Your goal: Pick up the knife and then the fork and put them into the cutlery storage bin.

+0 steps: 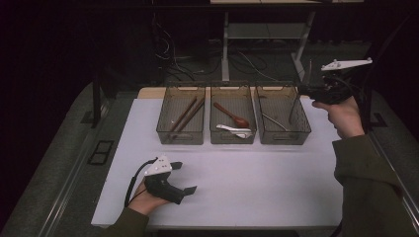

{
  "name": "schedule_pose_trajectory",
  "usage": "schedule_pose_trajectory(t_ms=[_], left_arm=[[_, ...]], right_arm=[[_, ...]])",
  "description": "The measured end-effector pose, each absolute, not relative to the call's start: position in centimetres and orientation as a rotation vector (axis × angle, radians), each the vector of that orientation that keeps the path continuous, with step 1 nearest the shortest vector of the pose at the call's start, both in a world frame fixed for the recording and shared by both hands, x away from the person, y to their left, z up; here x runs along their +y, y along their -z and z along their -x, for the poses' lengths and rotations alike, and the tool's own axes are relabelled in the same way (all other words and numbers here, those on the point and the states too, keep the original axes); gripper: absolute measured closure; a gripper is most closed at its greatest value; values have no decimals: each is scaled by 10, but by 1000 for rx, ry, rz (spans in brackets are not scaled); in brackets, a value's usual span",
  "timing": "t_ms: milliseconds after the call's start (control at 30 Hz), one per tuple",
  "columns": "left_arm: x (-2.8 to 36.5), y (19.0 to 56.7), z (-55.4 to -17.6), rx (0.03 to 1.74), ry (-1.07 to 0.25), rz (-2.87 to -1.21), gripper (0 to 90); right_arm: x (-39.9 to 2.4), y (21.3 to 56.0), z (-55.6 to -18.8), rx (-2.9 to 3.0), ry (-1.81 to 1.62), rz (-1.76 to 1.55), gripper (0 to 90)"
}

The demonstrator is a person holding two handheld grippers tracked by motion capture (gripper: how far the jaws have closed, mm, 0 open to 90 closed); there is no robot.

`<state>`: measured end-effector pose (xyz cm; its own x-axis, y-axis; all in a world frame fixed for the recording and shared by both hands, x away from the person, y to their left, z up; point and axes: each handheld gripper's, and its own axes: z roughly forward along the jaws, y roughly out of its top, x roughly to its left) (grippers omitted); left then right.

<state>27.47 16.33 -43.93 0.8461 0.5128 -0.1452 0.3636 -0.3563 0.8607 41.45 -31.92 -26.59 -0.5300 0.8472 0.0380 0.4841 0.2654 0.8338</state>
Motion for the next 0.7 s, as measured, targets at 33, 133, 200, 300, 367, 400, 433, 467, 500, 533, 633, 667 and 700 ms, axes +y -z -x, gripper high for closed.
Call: schedule_pose_trajectory(t_ms=[33,133,200,300,367,400,433,467,500,533,633,667,700], left_arm=[[163,439,-275,645,-180,-1983,0],[163,440,-275,643,-175,-1986,0],[163,440,-275,642,-173,-1986,0],[163,440,-274,643,-170,-1987,0],[163,440,-274,644,-169,-1987,0],[163,440,-274,642,-170,-1987,0],[163,440,-274,641,-169,-1989,0],[163,440,-274,642,-168,-1988,0],[163,440,-274,643,-166,-1990,0],[163,440,-274,642,-166,-1990,0],[163,440,-274,640,-164,-1994,0],[163,440,-274,640,-163,-1995,0],[163,440,-274,639,-162,-1996,0]], right_arm=[[-320,268,-418,2126,-1155,-1210,878],[-323,279,-430,2148,-1129,-1246,878],[-323,287,-437,2177,-1096,-1265,878],[-323,298,-444,2209,-1047,-1290,878],[-324,303,-447,2237,-1017,-1299,878],[-324,305,-448,2250,-1003,-1308,878],[-324,308,-449,2265,-991,-1317,878],[-325,310,-450,2279,-980,-1327,878],[-324,312,-451,2294,-963,-1332,878],[-324,314,-452,2309,-948,-1334,878],[-323,321,-453,2356,-896,-1352,878],[-322,324,-454,2365,-876,-1347,878],[-322,326,-454,2363,-875,-1345,878]])
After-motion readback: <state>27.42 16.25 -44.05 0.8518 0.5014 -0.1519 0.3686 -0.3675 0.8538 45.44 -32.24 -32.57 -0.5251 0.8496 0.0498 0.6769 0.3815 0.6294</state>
